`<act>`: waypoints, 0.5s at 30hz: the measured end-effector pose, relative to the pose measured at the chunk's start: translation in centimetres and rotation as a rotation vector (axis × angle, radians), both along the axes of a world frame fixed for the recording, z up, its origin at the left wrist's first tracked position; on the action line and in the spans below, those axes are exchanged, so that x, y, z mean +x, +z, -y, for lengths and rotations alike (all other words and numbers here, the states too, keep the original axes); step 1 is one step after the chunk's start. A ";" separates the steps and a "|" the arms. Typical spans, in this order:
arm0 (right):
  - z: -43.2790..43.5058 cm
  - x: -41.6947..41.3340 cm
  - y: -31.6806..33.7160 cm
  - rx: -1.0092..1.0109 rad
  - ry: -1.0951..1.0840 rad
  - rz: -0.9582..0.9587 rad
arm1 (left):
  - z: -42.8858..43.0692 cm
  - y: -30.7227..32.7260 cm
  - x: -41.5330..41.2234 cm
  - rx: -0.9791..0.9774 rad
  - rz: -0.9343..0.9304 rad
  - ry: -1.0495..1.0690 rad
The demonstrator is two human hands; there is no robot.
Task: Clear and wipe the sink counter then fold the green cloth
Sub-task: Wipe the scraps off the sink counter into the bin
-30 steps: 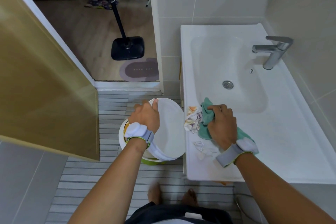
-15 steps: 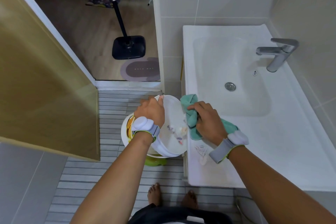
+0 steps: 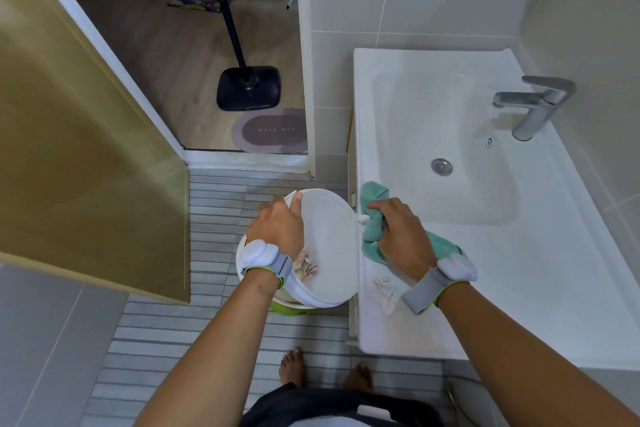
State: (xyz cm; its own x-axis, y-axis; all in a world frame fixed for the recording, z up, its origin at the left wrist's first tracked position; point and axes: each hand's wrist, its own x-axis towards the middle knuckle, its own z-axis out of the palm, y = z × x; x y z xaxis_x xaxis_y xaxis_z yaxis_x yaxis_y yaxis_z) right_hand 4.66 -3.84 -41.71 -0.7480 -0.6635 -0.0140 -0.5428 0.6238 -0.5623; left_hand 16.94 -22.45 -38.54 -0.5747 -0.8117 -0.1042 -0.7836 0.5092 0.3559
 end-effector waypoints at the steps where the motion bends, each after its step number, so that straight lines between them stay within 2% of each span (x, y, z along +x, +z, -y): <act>1: 0.4 0.3 0.0 -0.035 0.035 0.018 | 0.0 0.0 0.0 0.000 0.001 0.005; 6: 1.7 1.2 1.2 -0.281 0.188 0.049 | -0.1 -0.1 0.5 0.031 -0.015 0.019; 9: 1.7 0.5 1.9 -0.369 0.106 0.020 | -0.2 -0.2 0.8 0.025 -0.022 0.022; 12: 1.3 0.2 2.0 -0.337 0.109 -0.021 | -0.5 -0.1 1.1 0.021 -0.015 0.024; 15: 0.9 -0.1 2.1 -0.362 -0.018 -0.042 | -0.5 -0.1 1.2 0.022 -0.018 0.020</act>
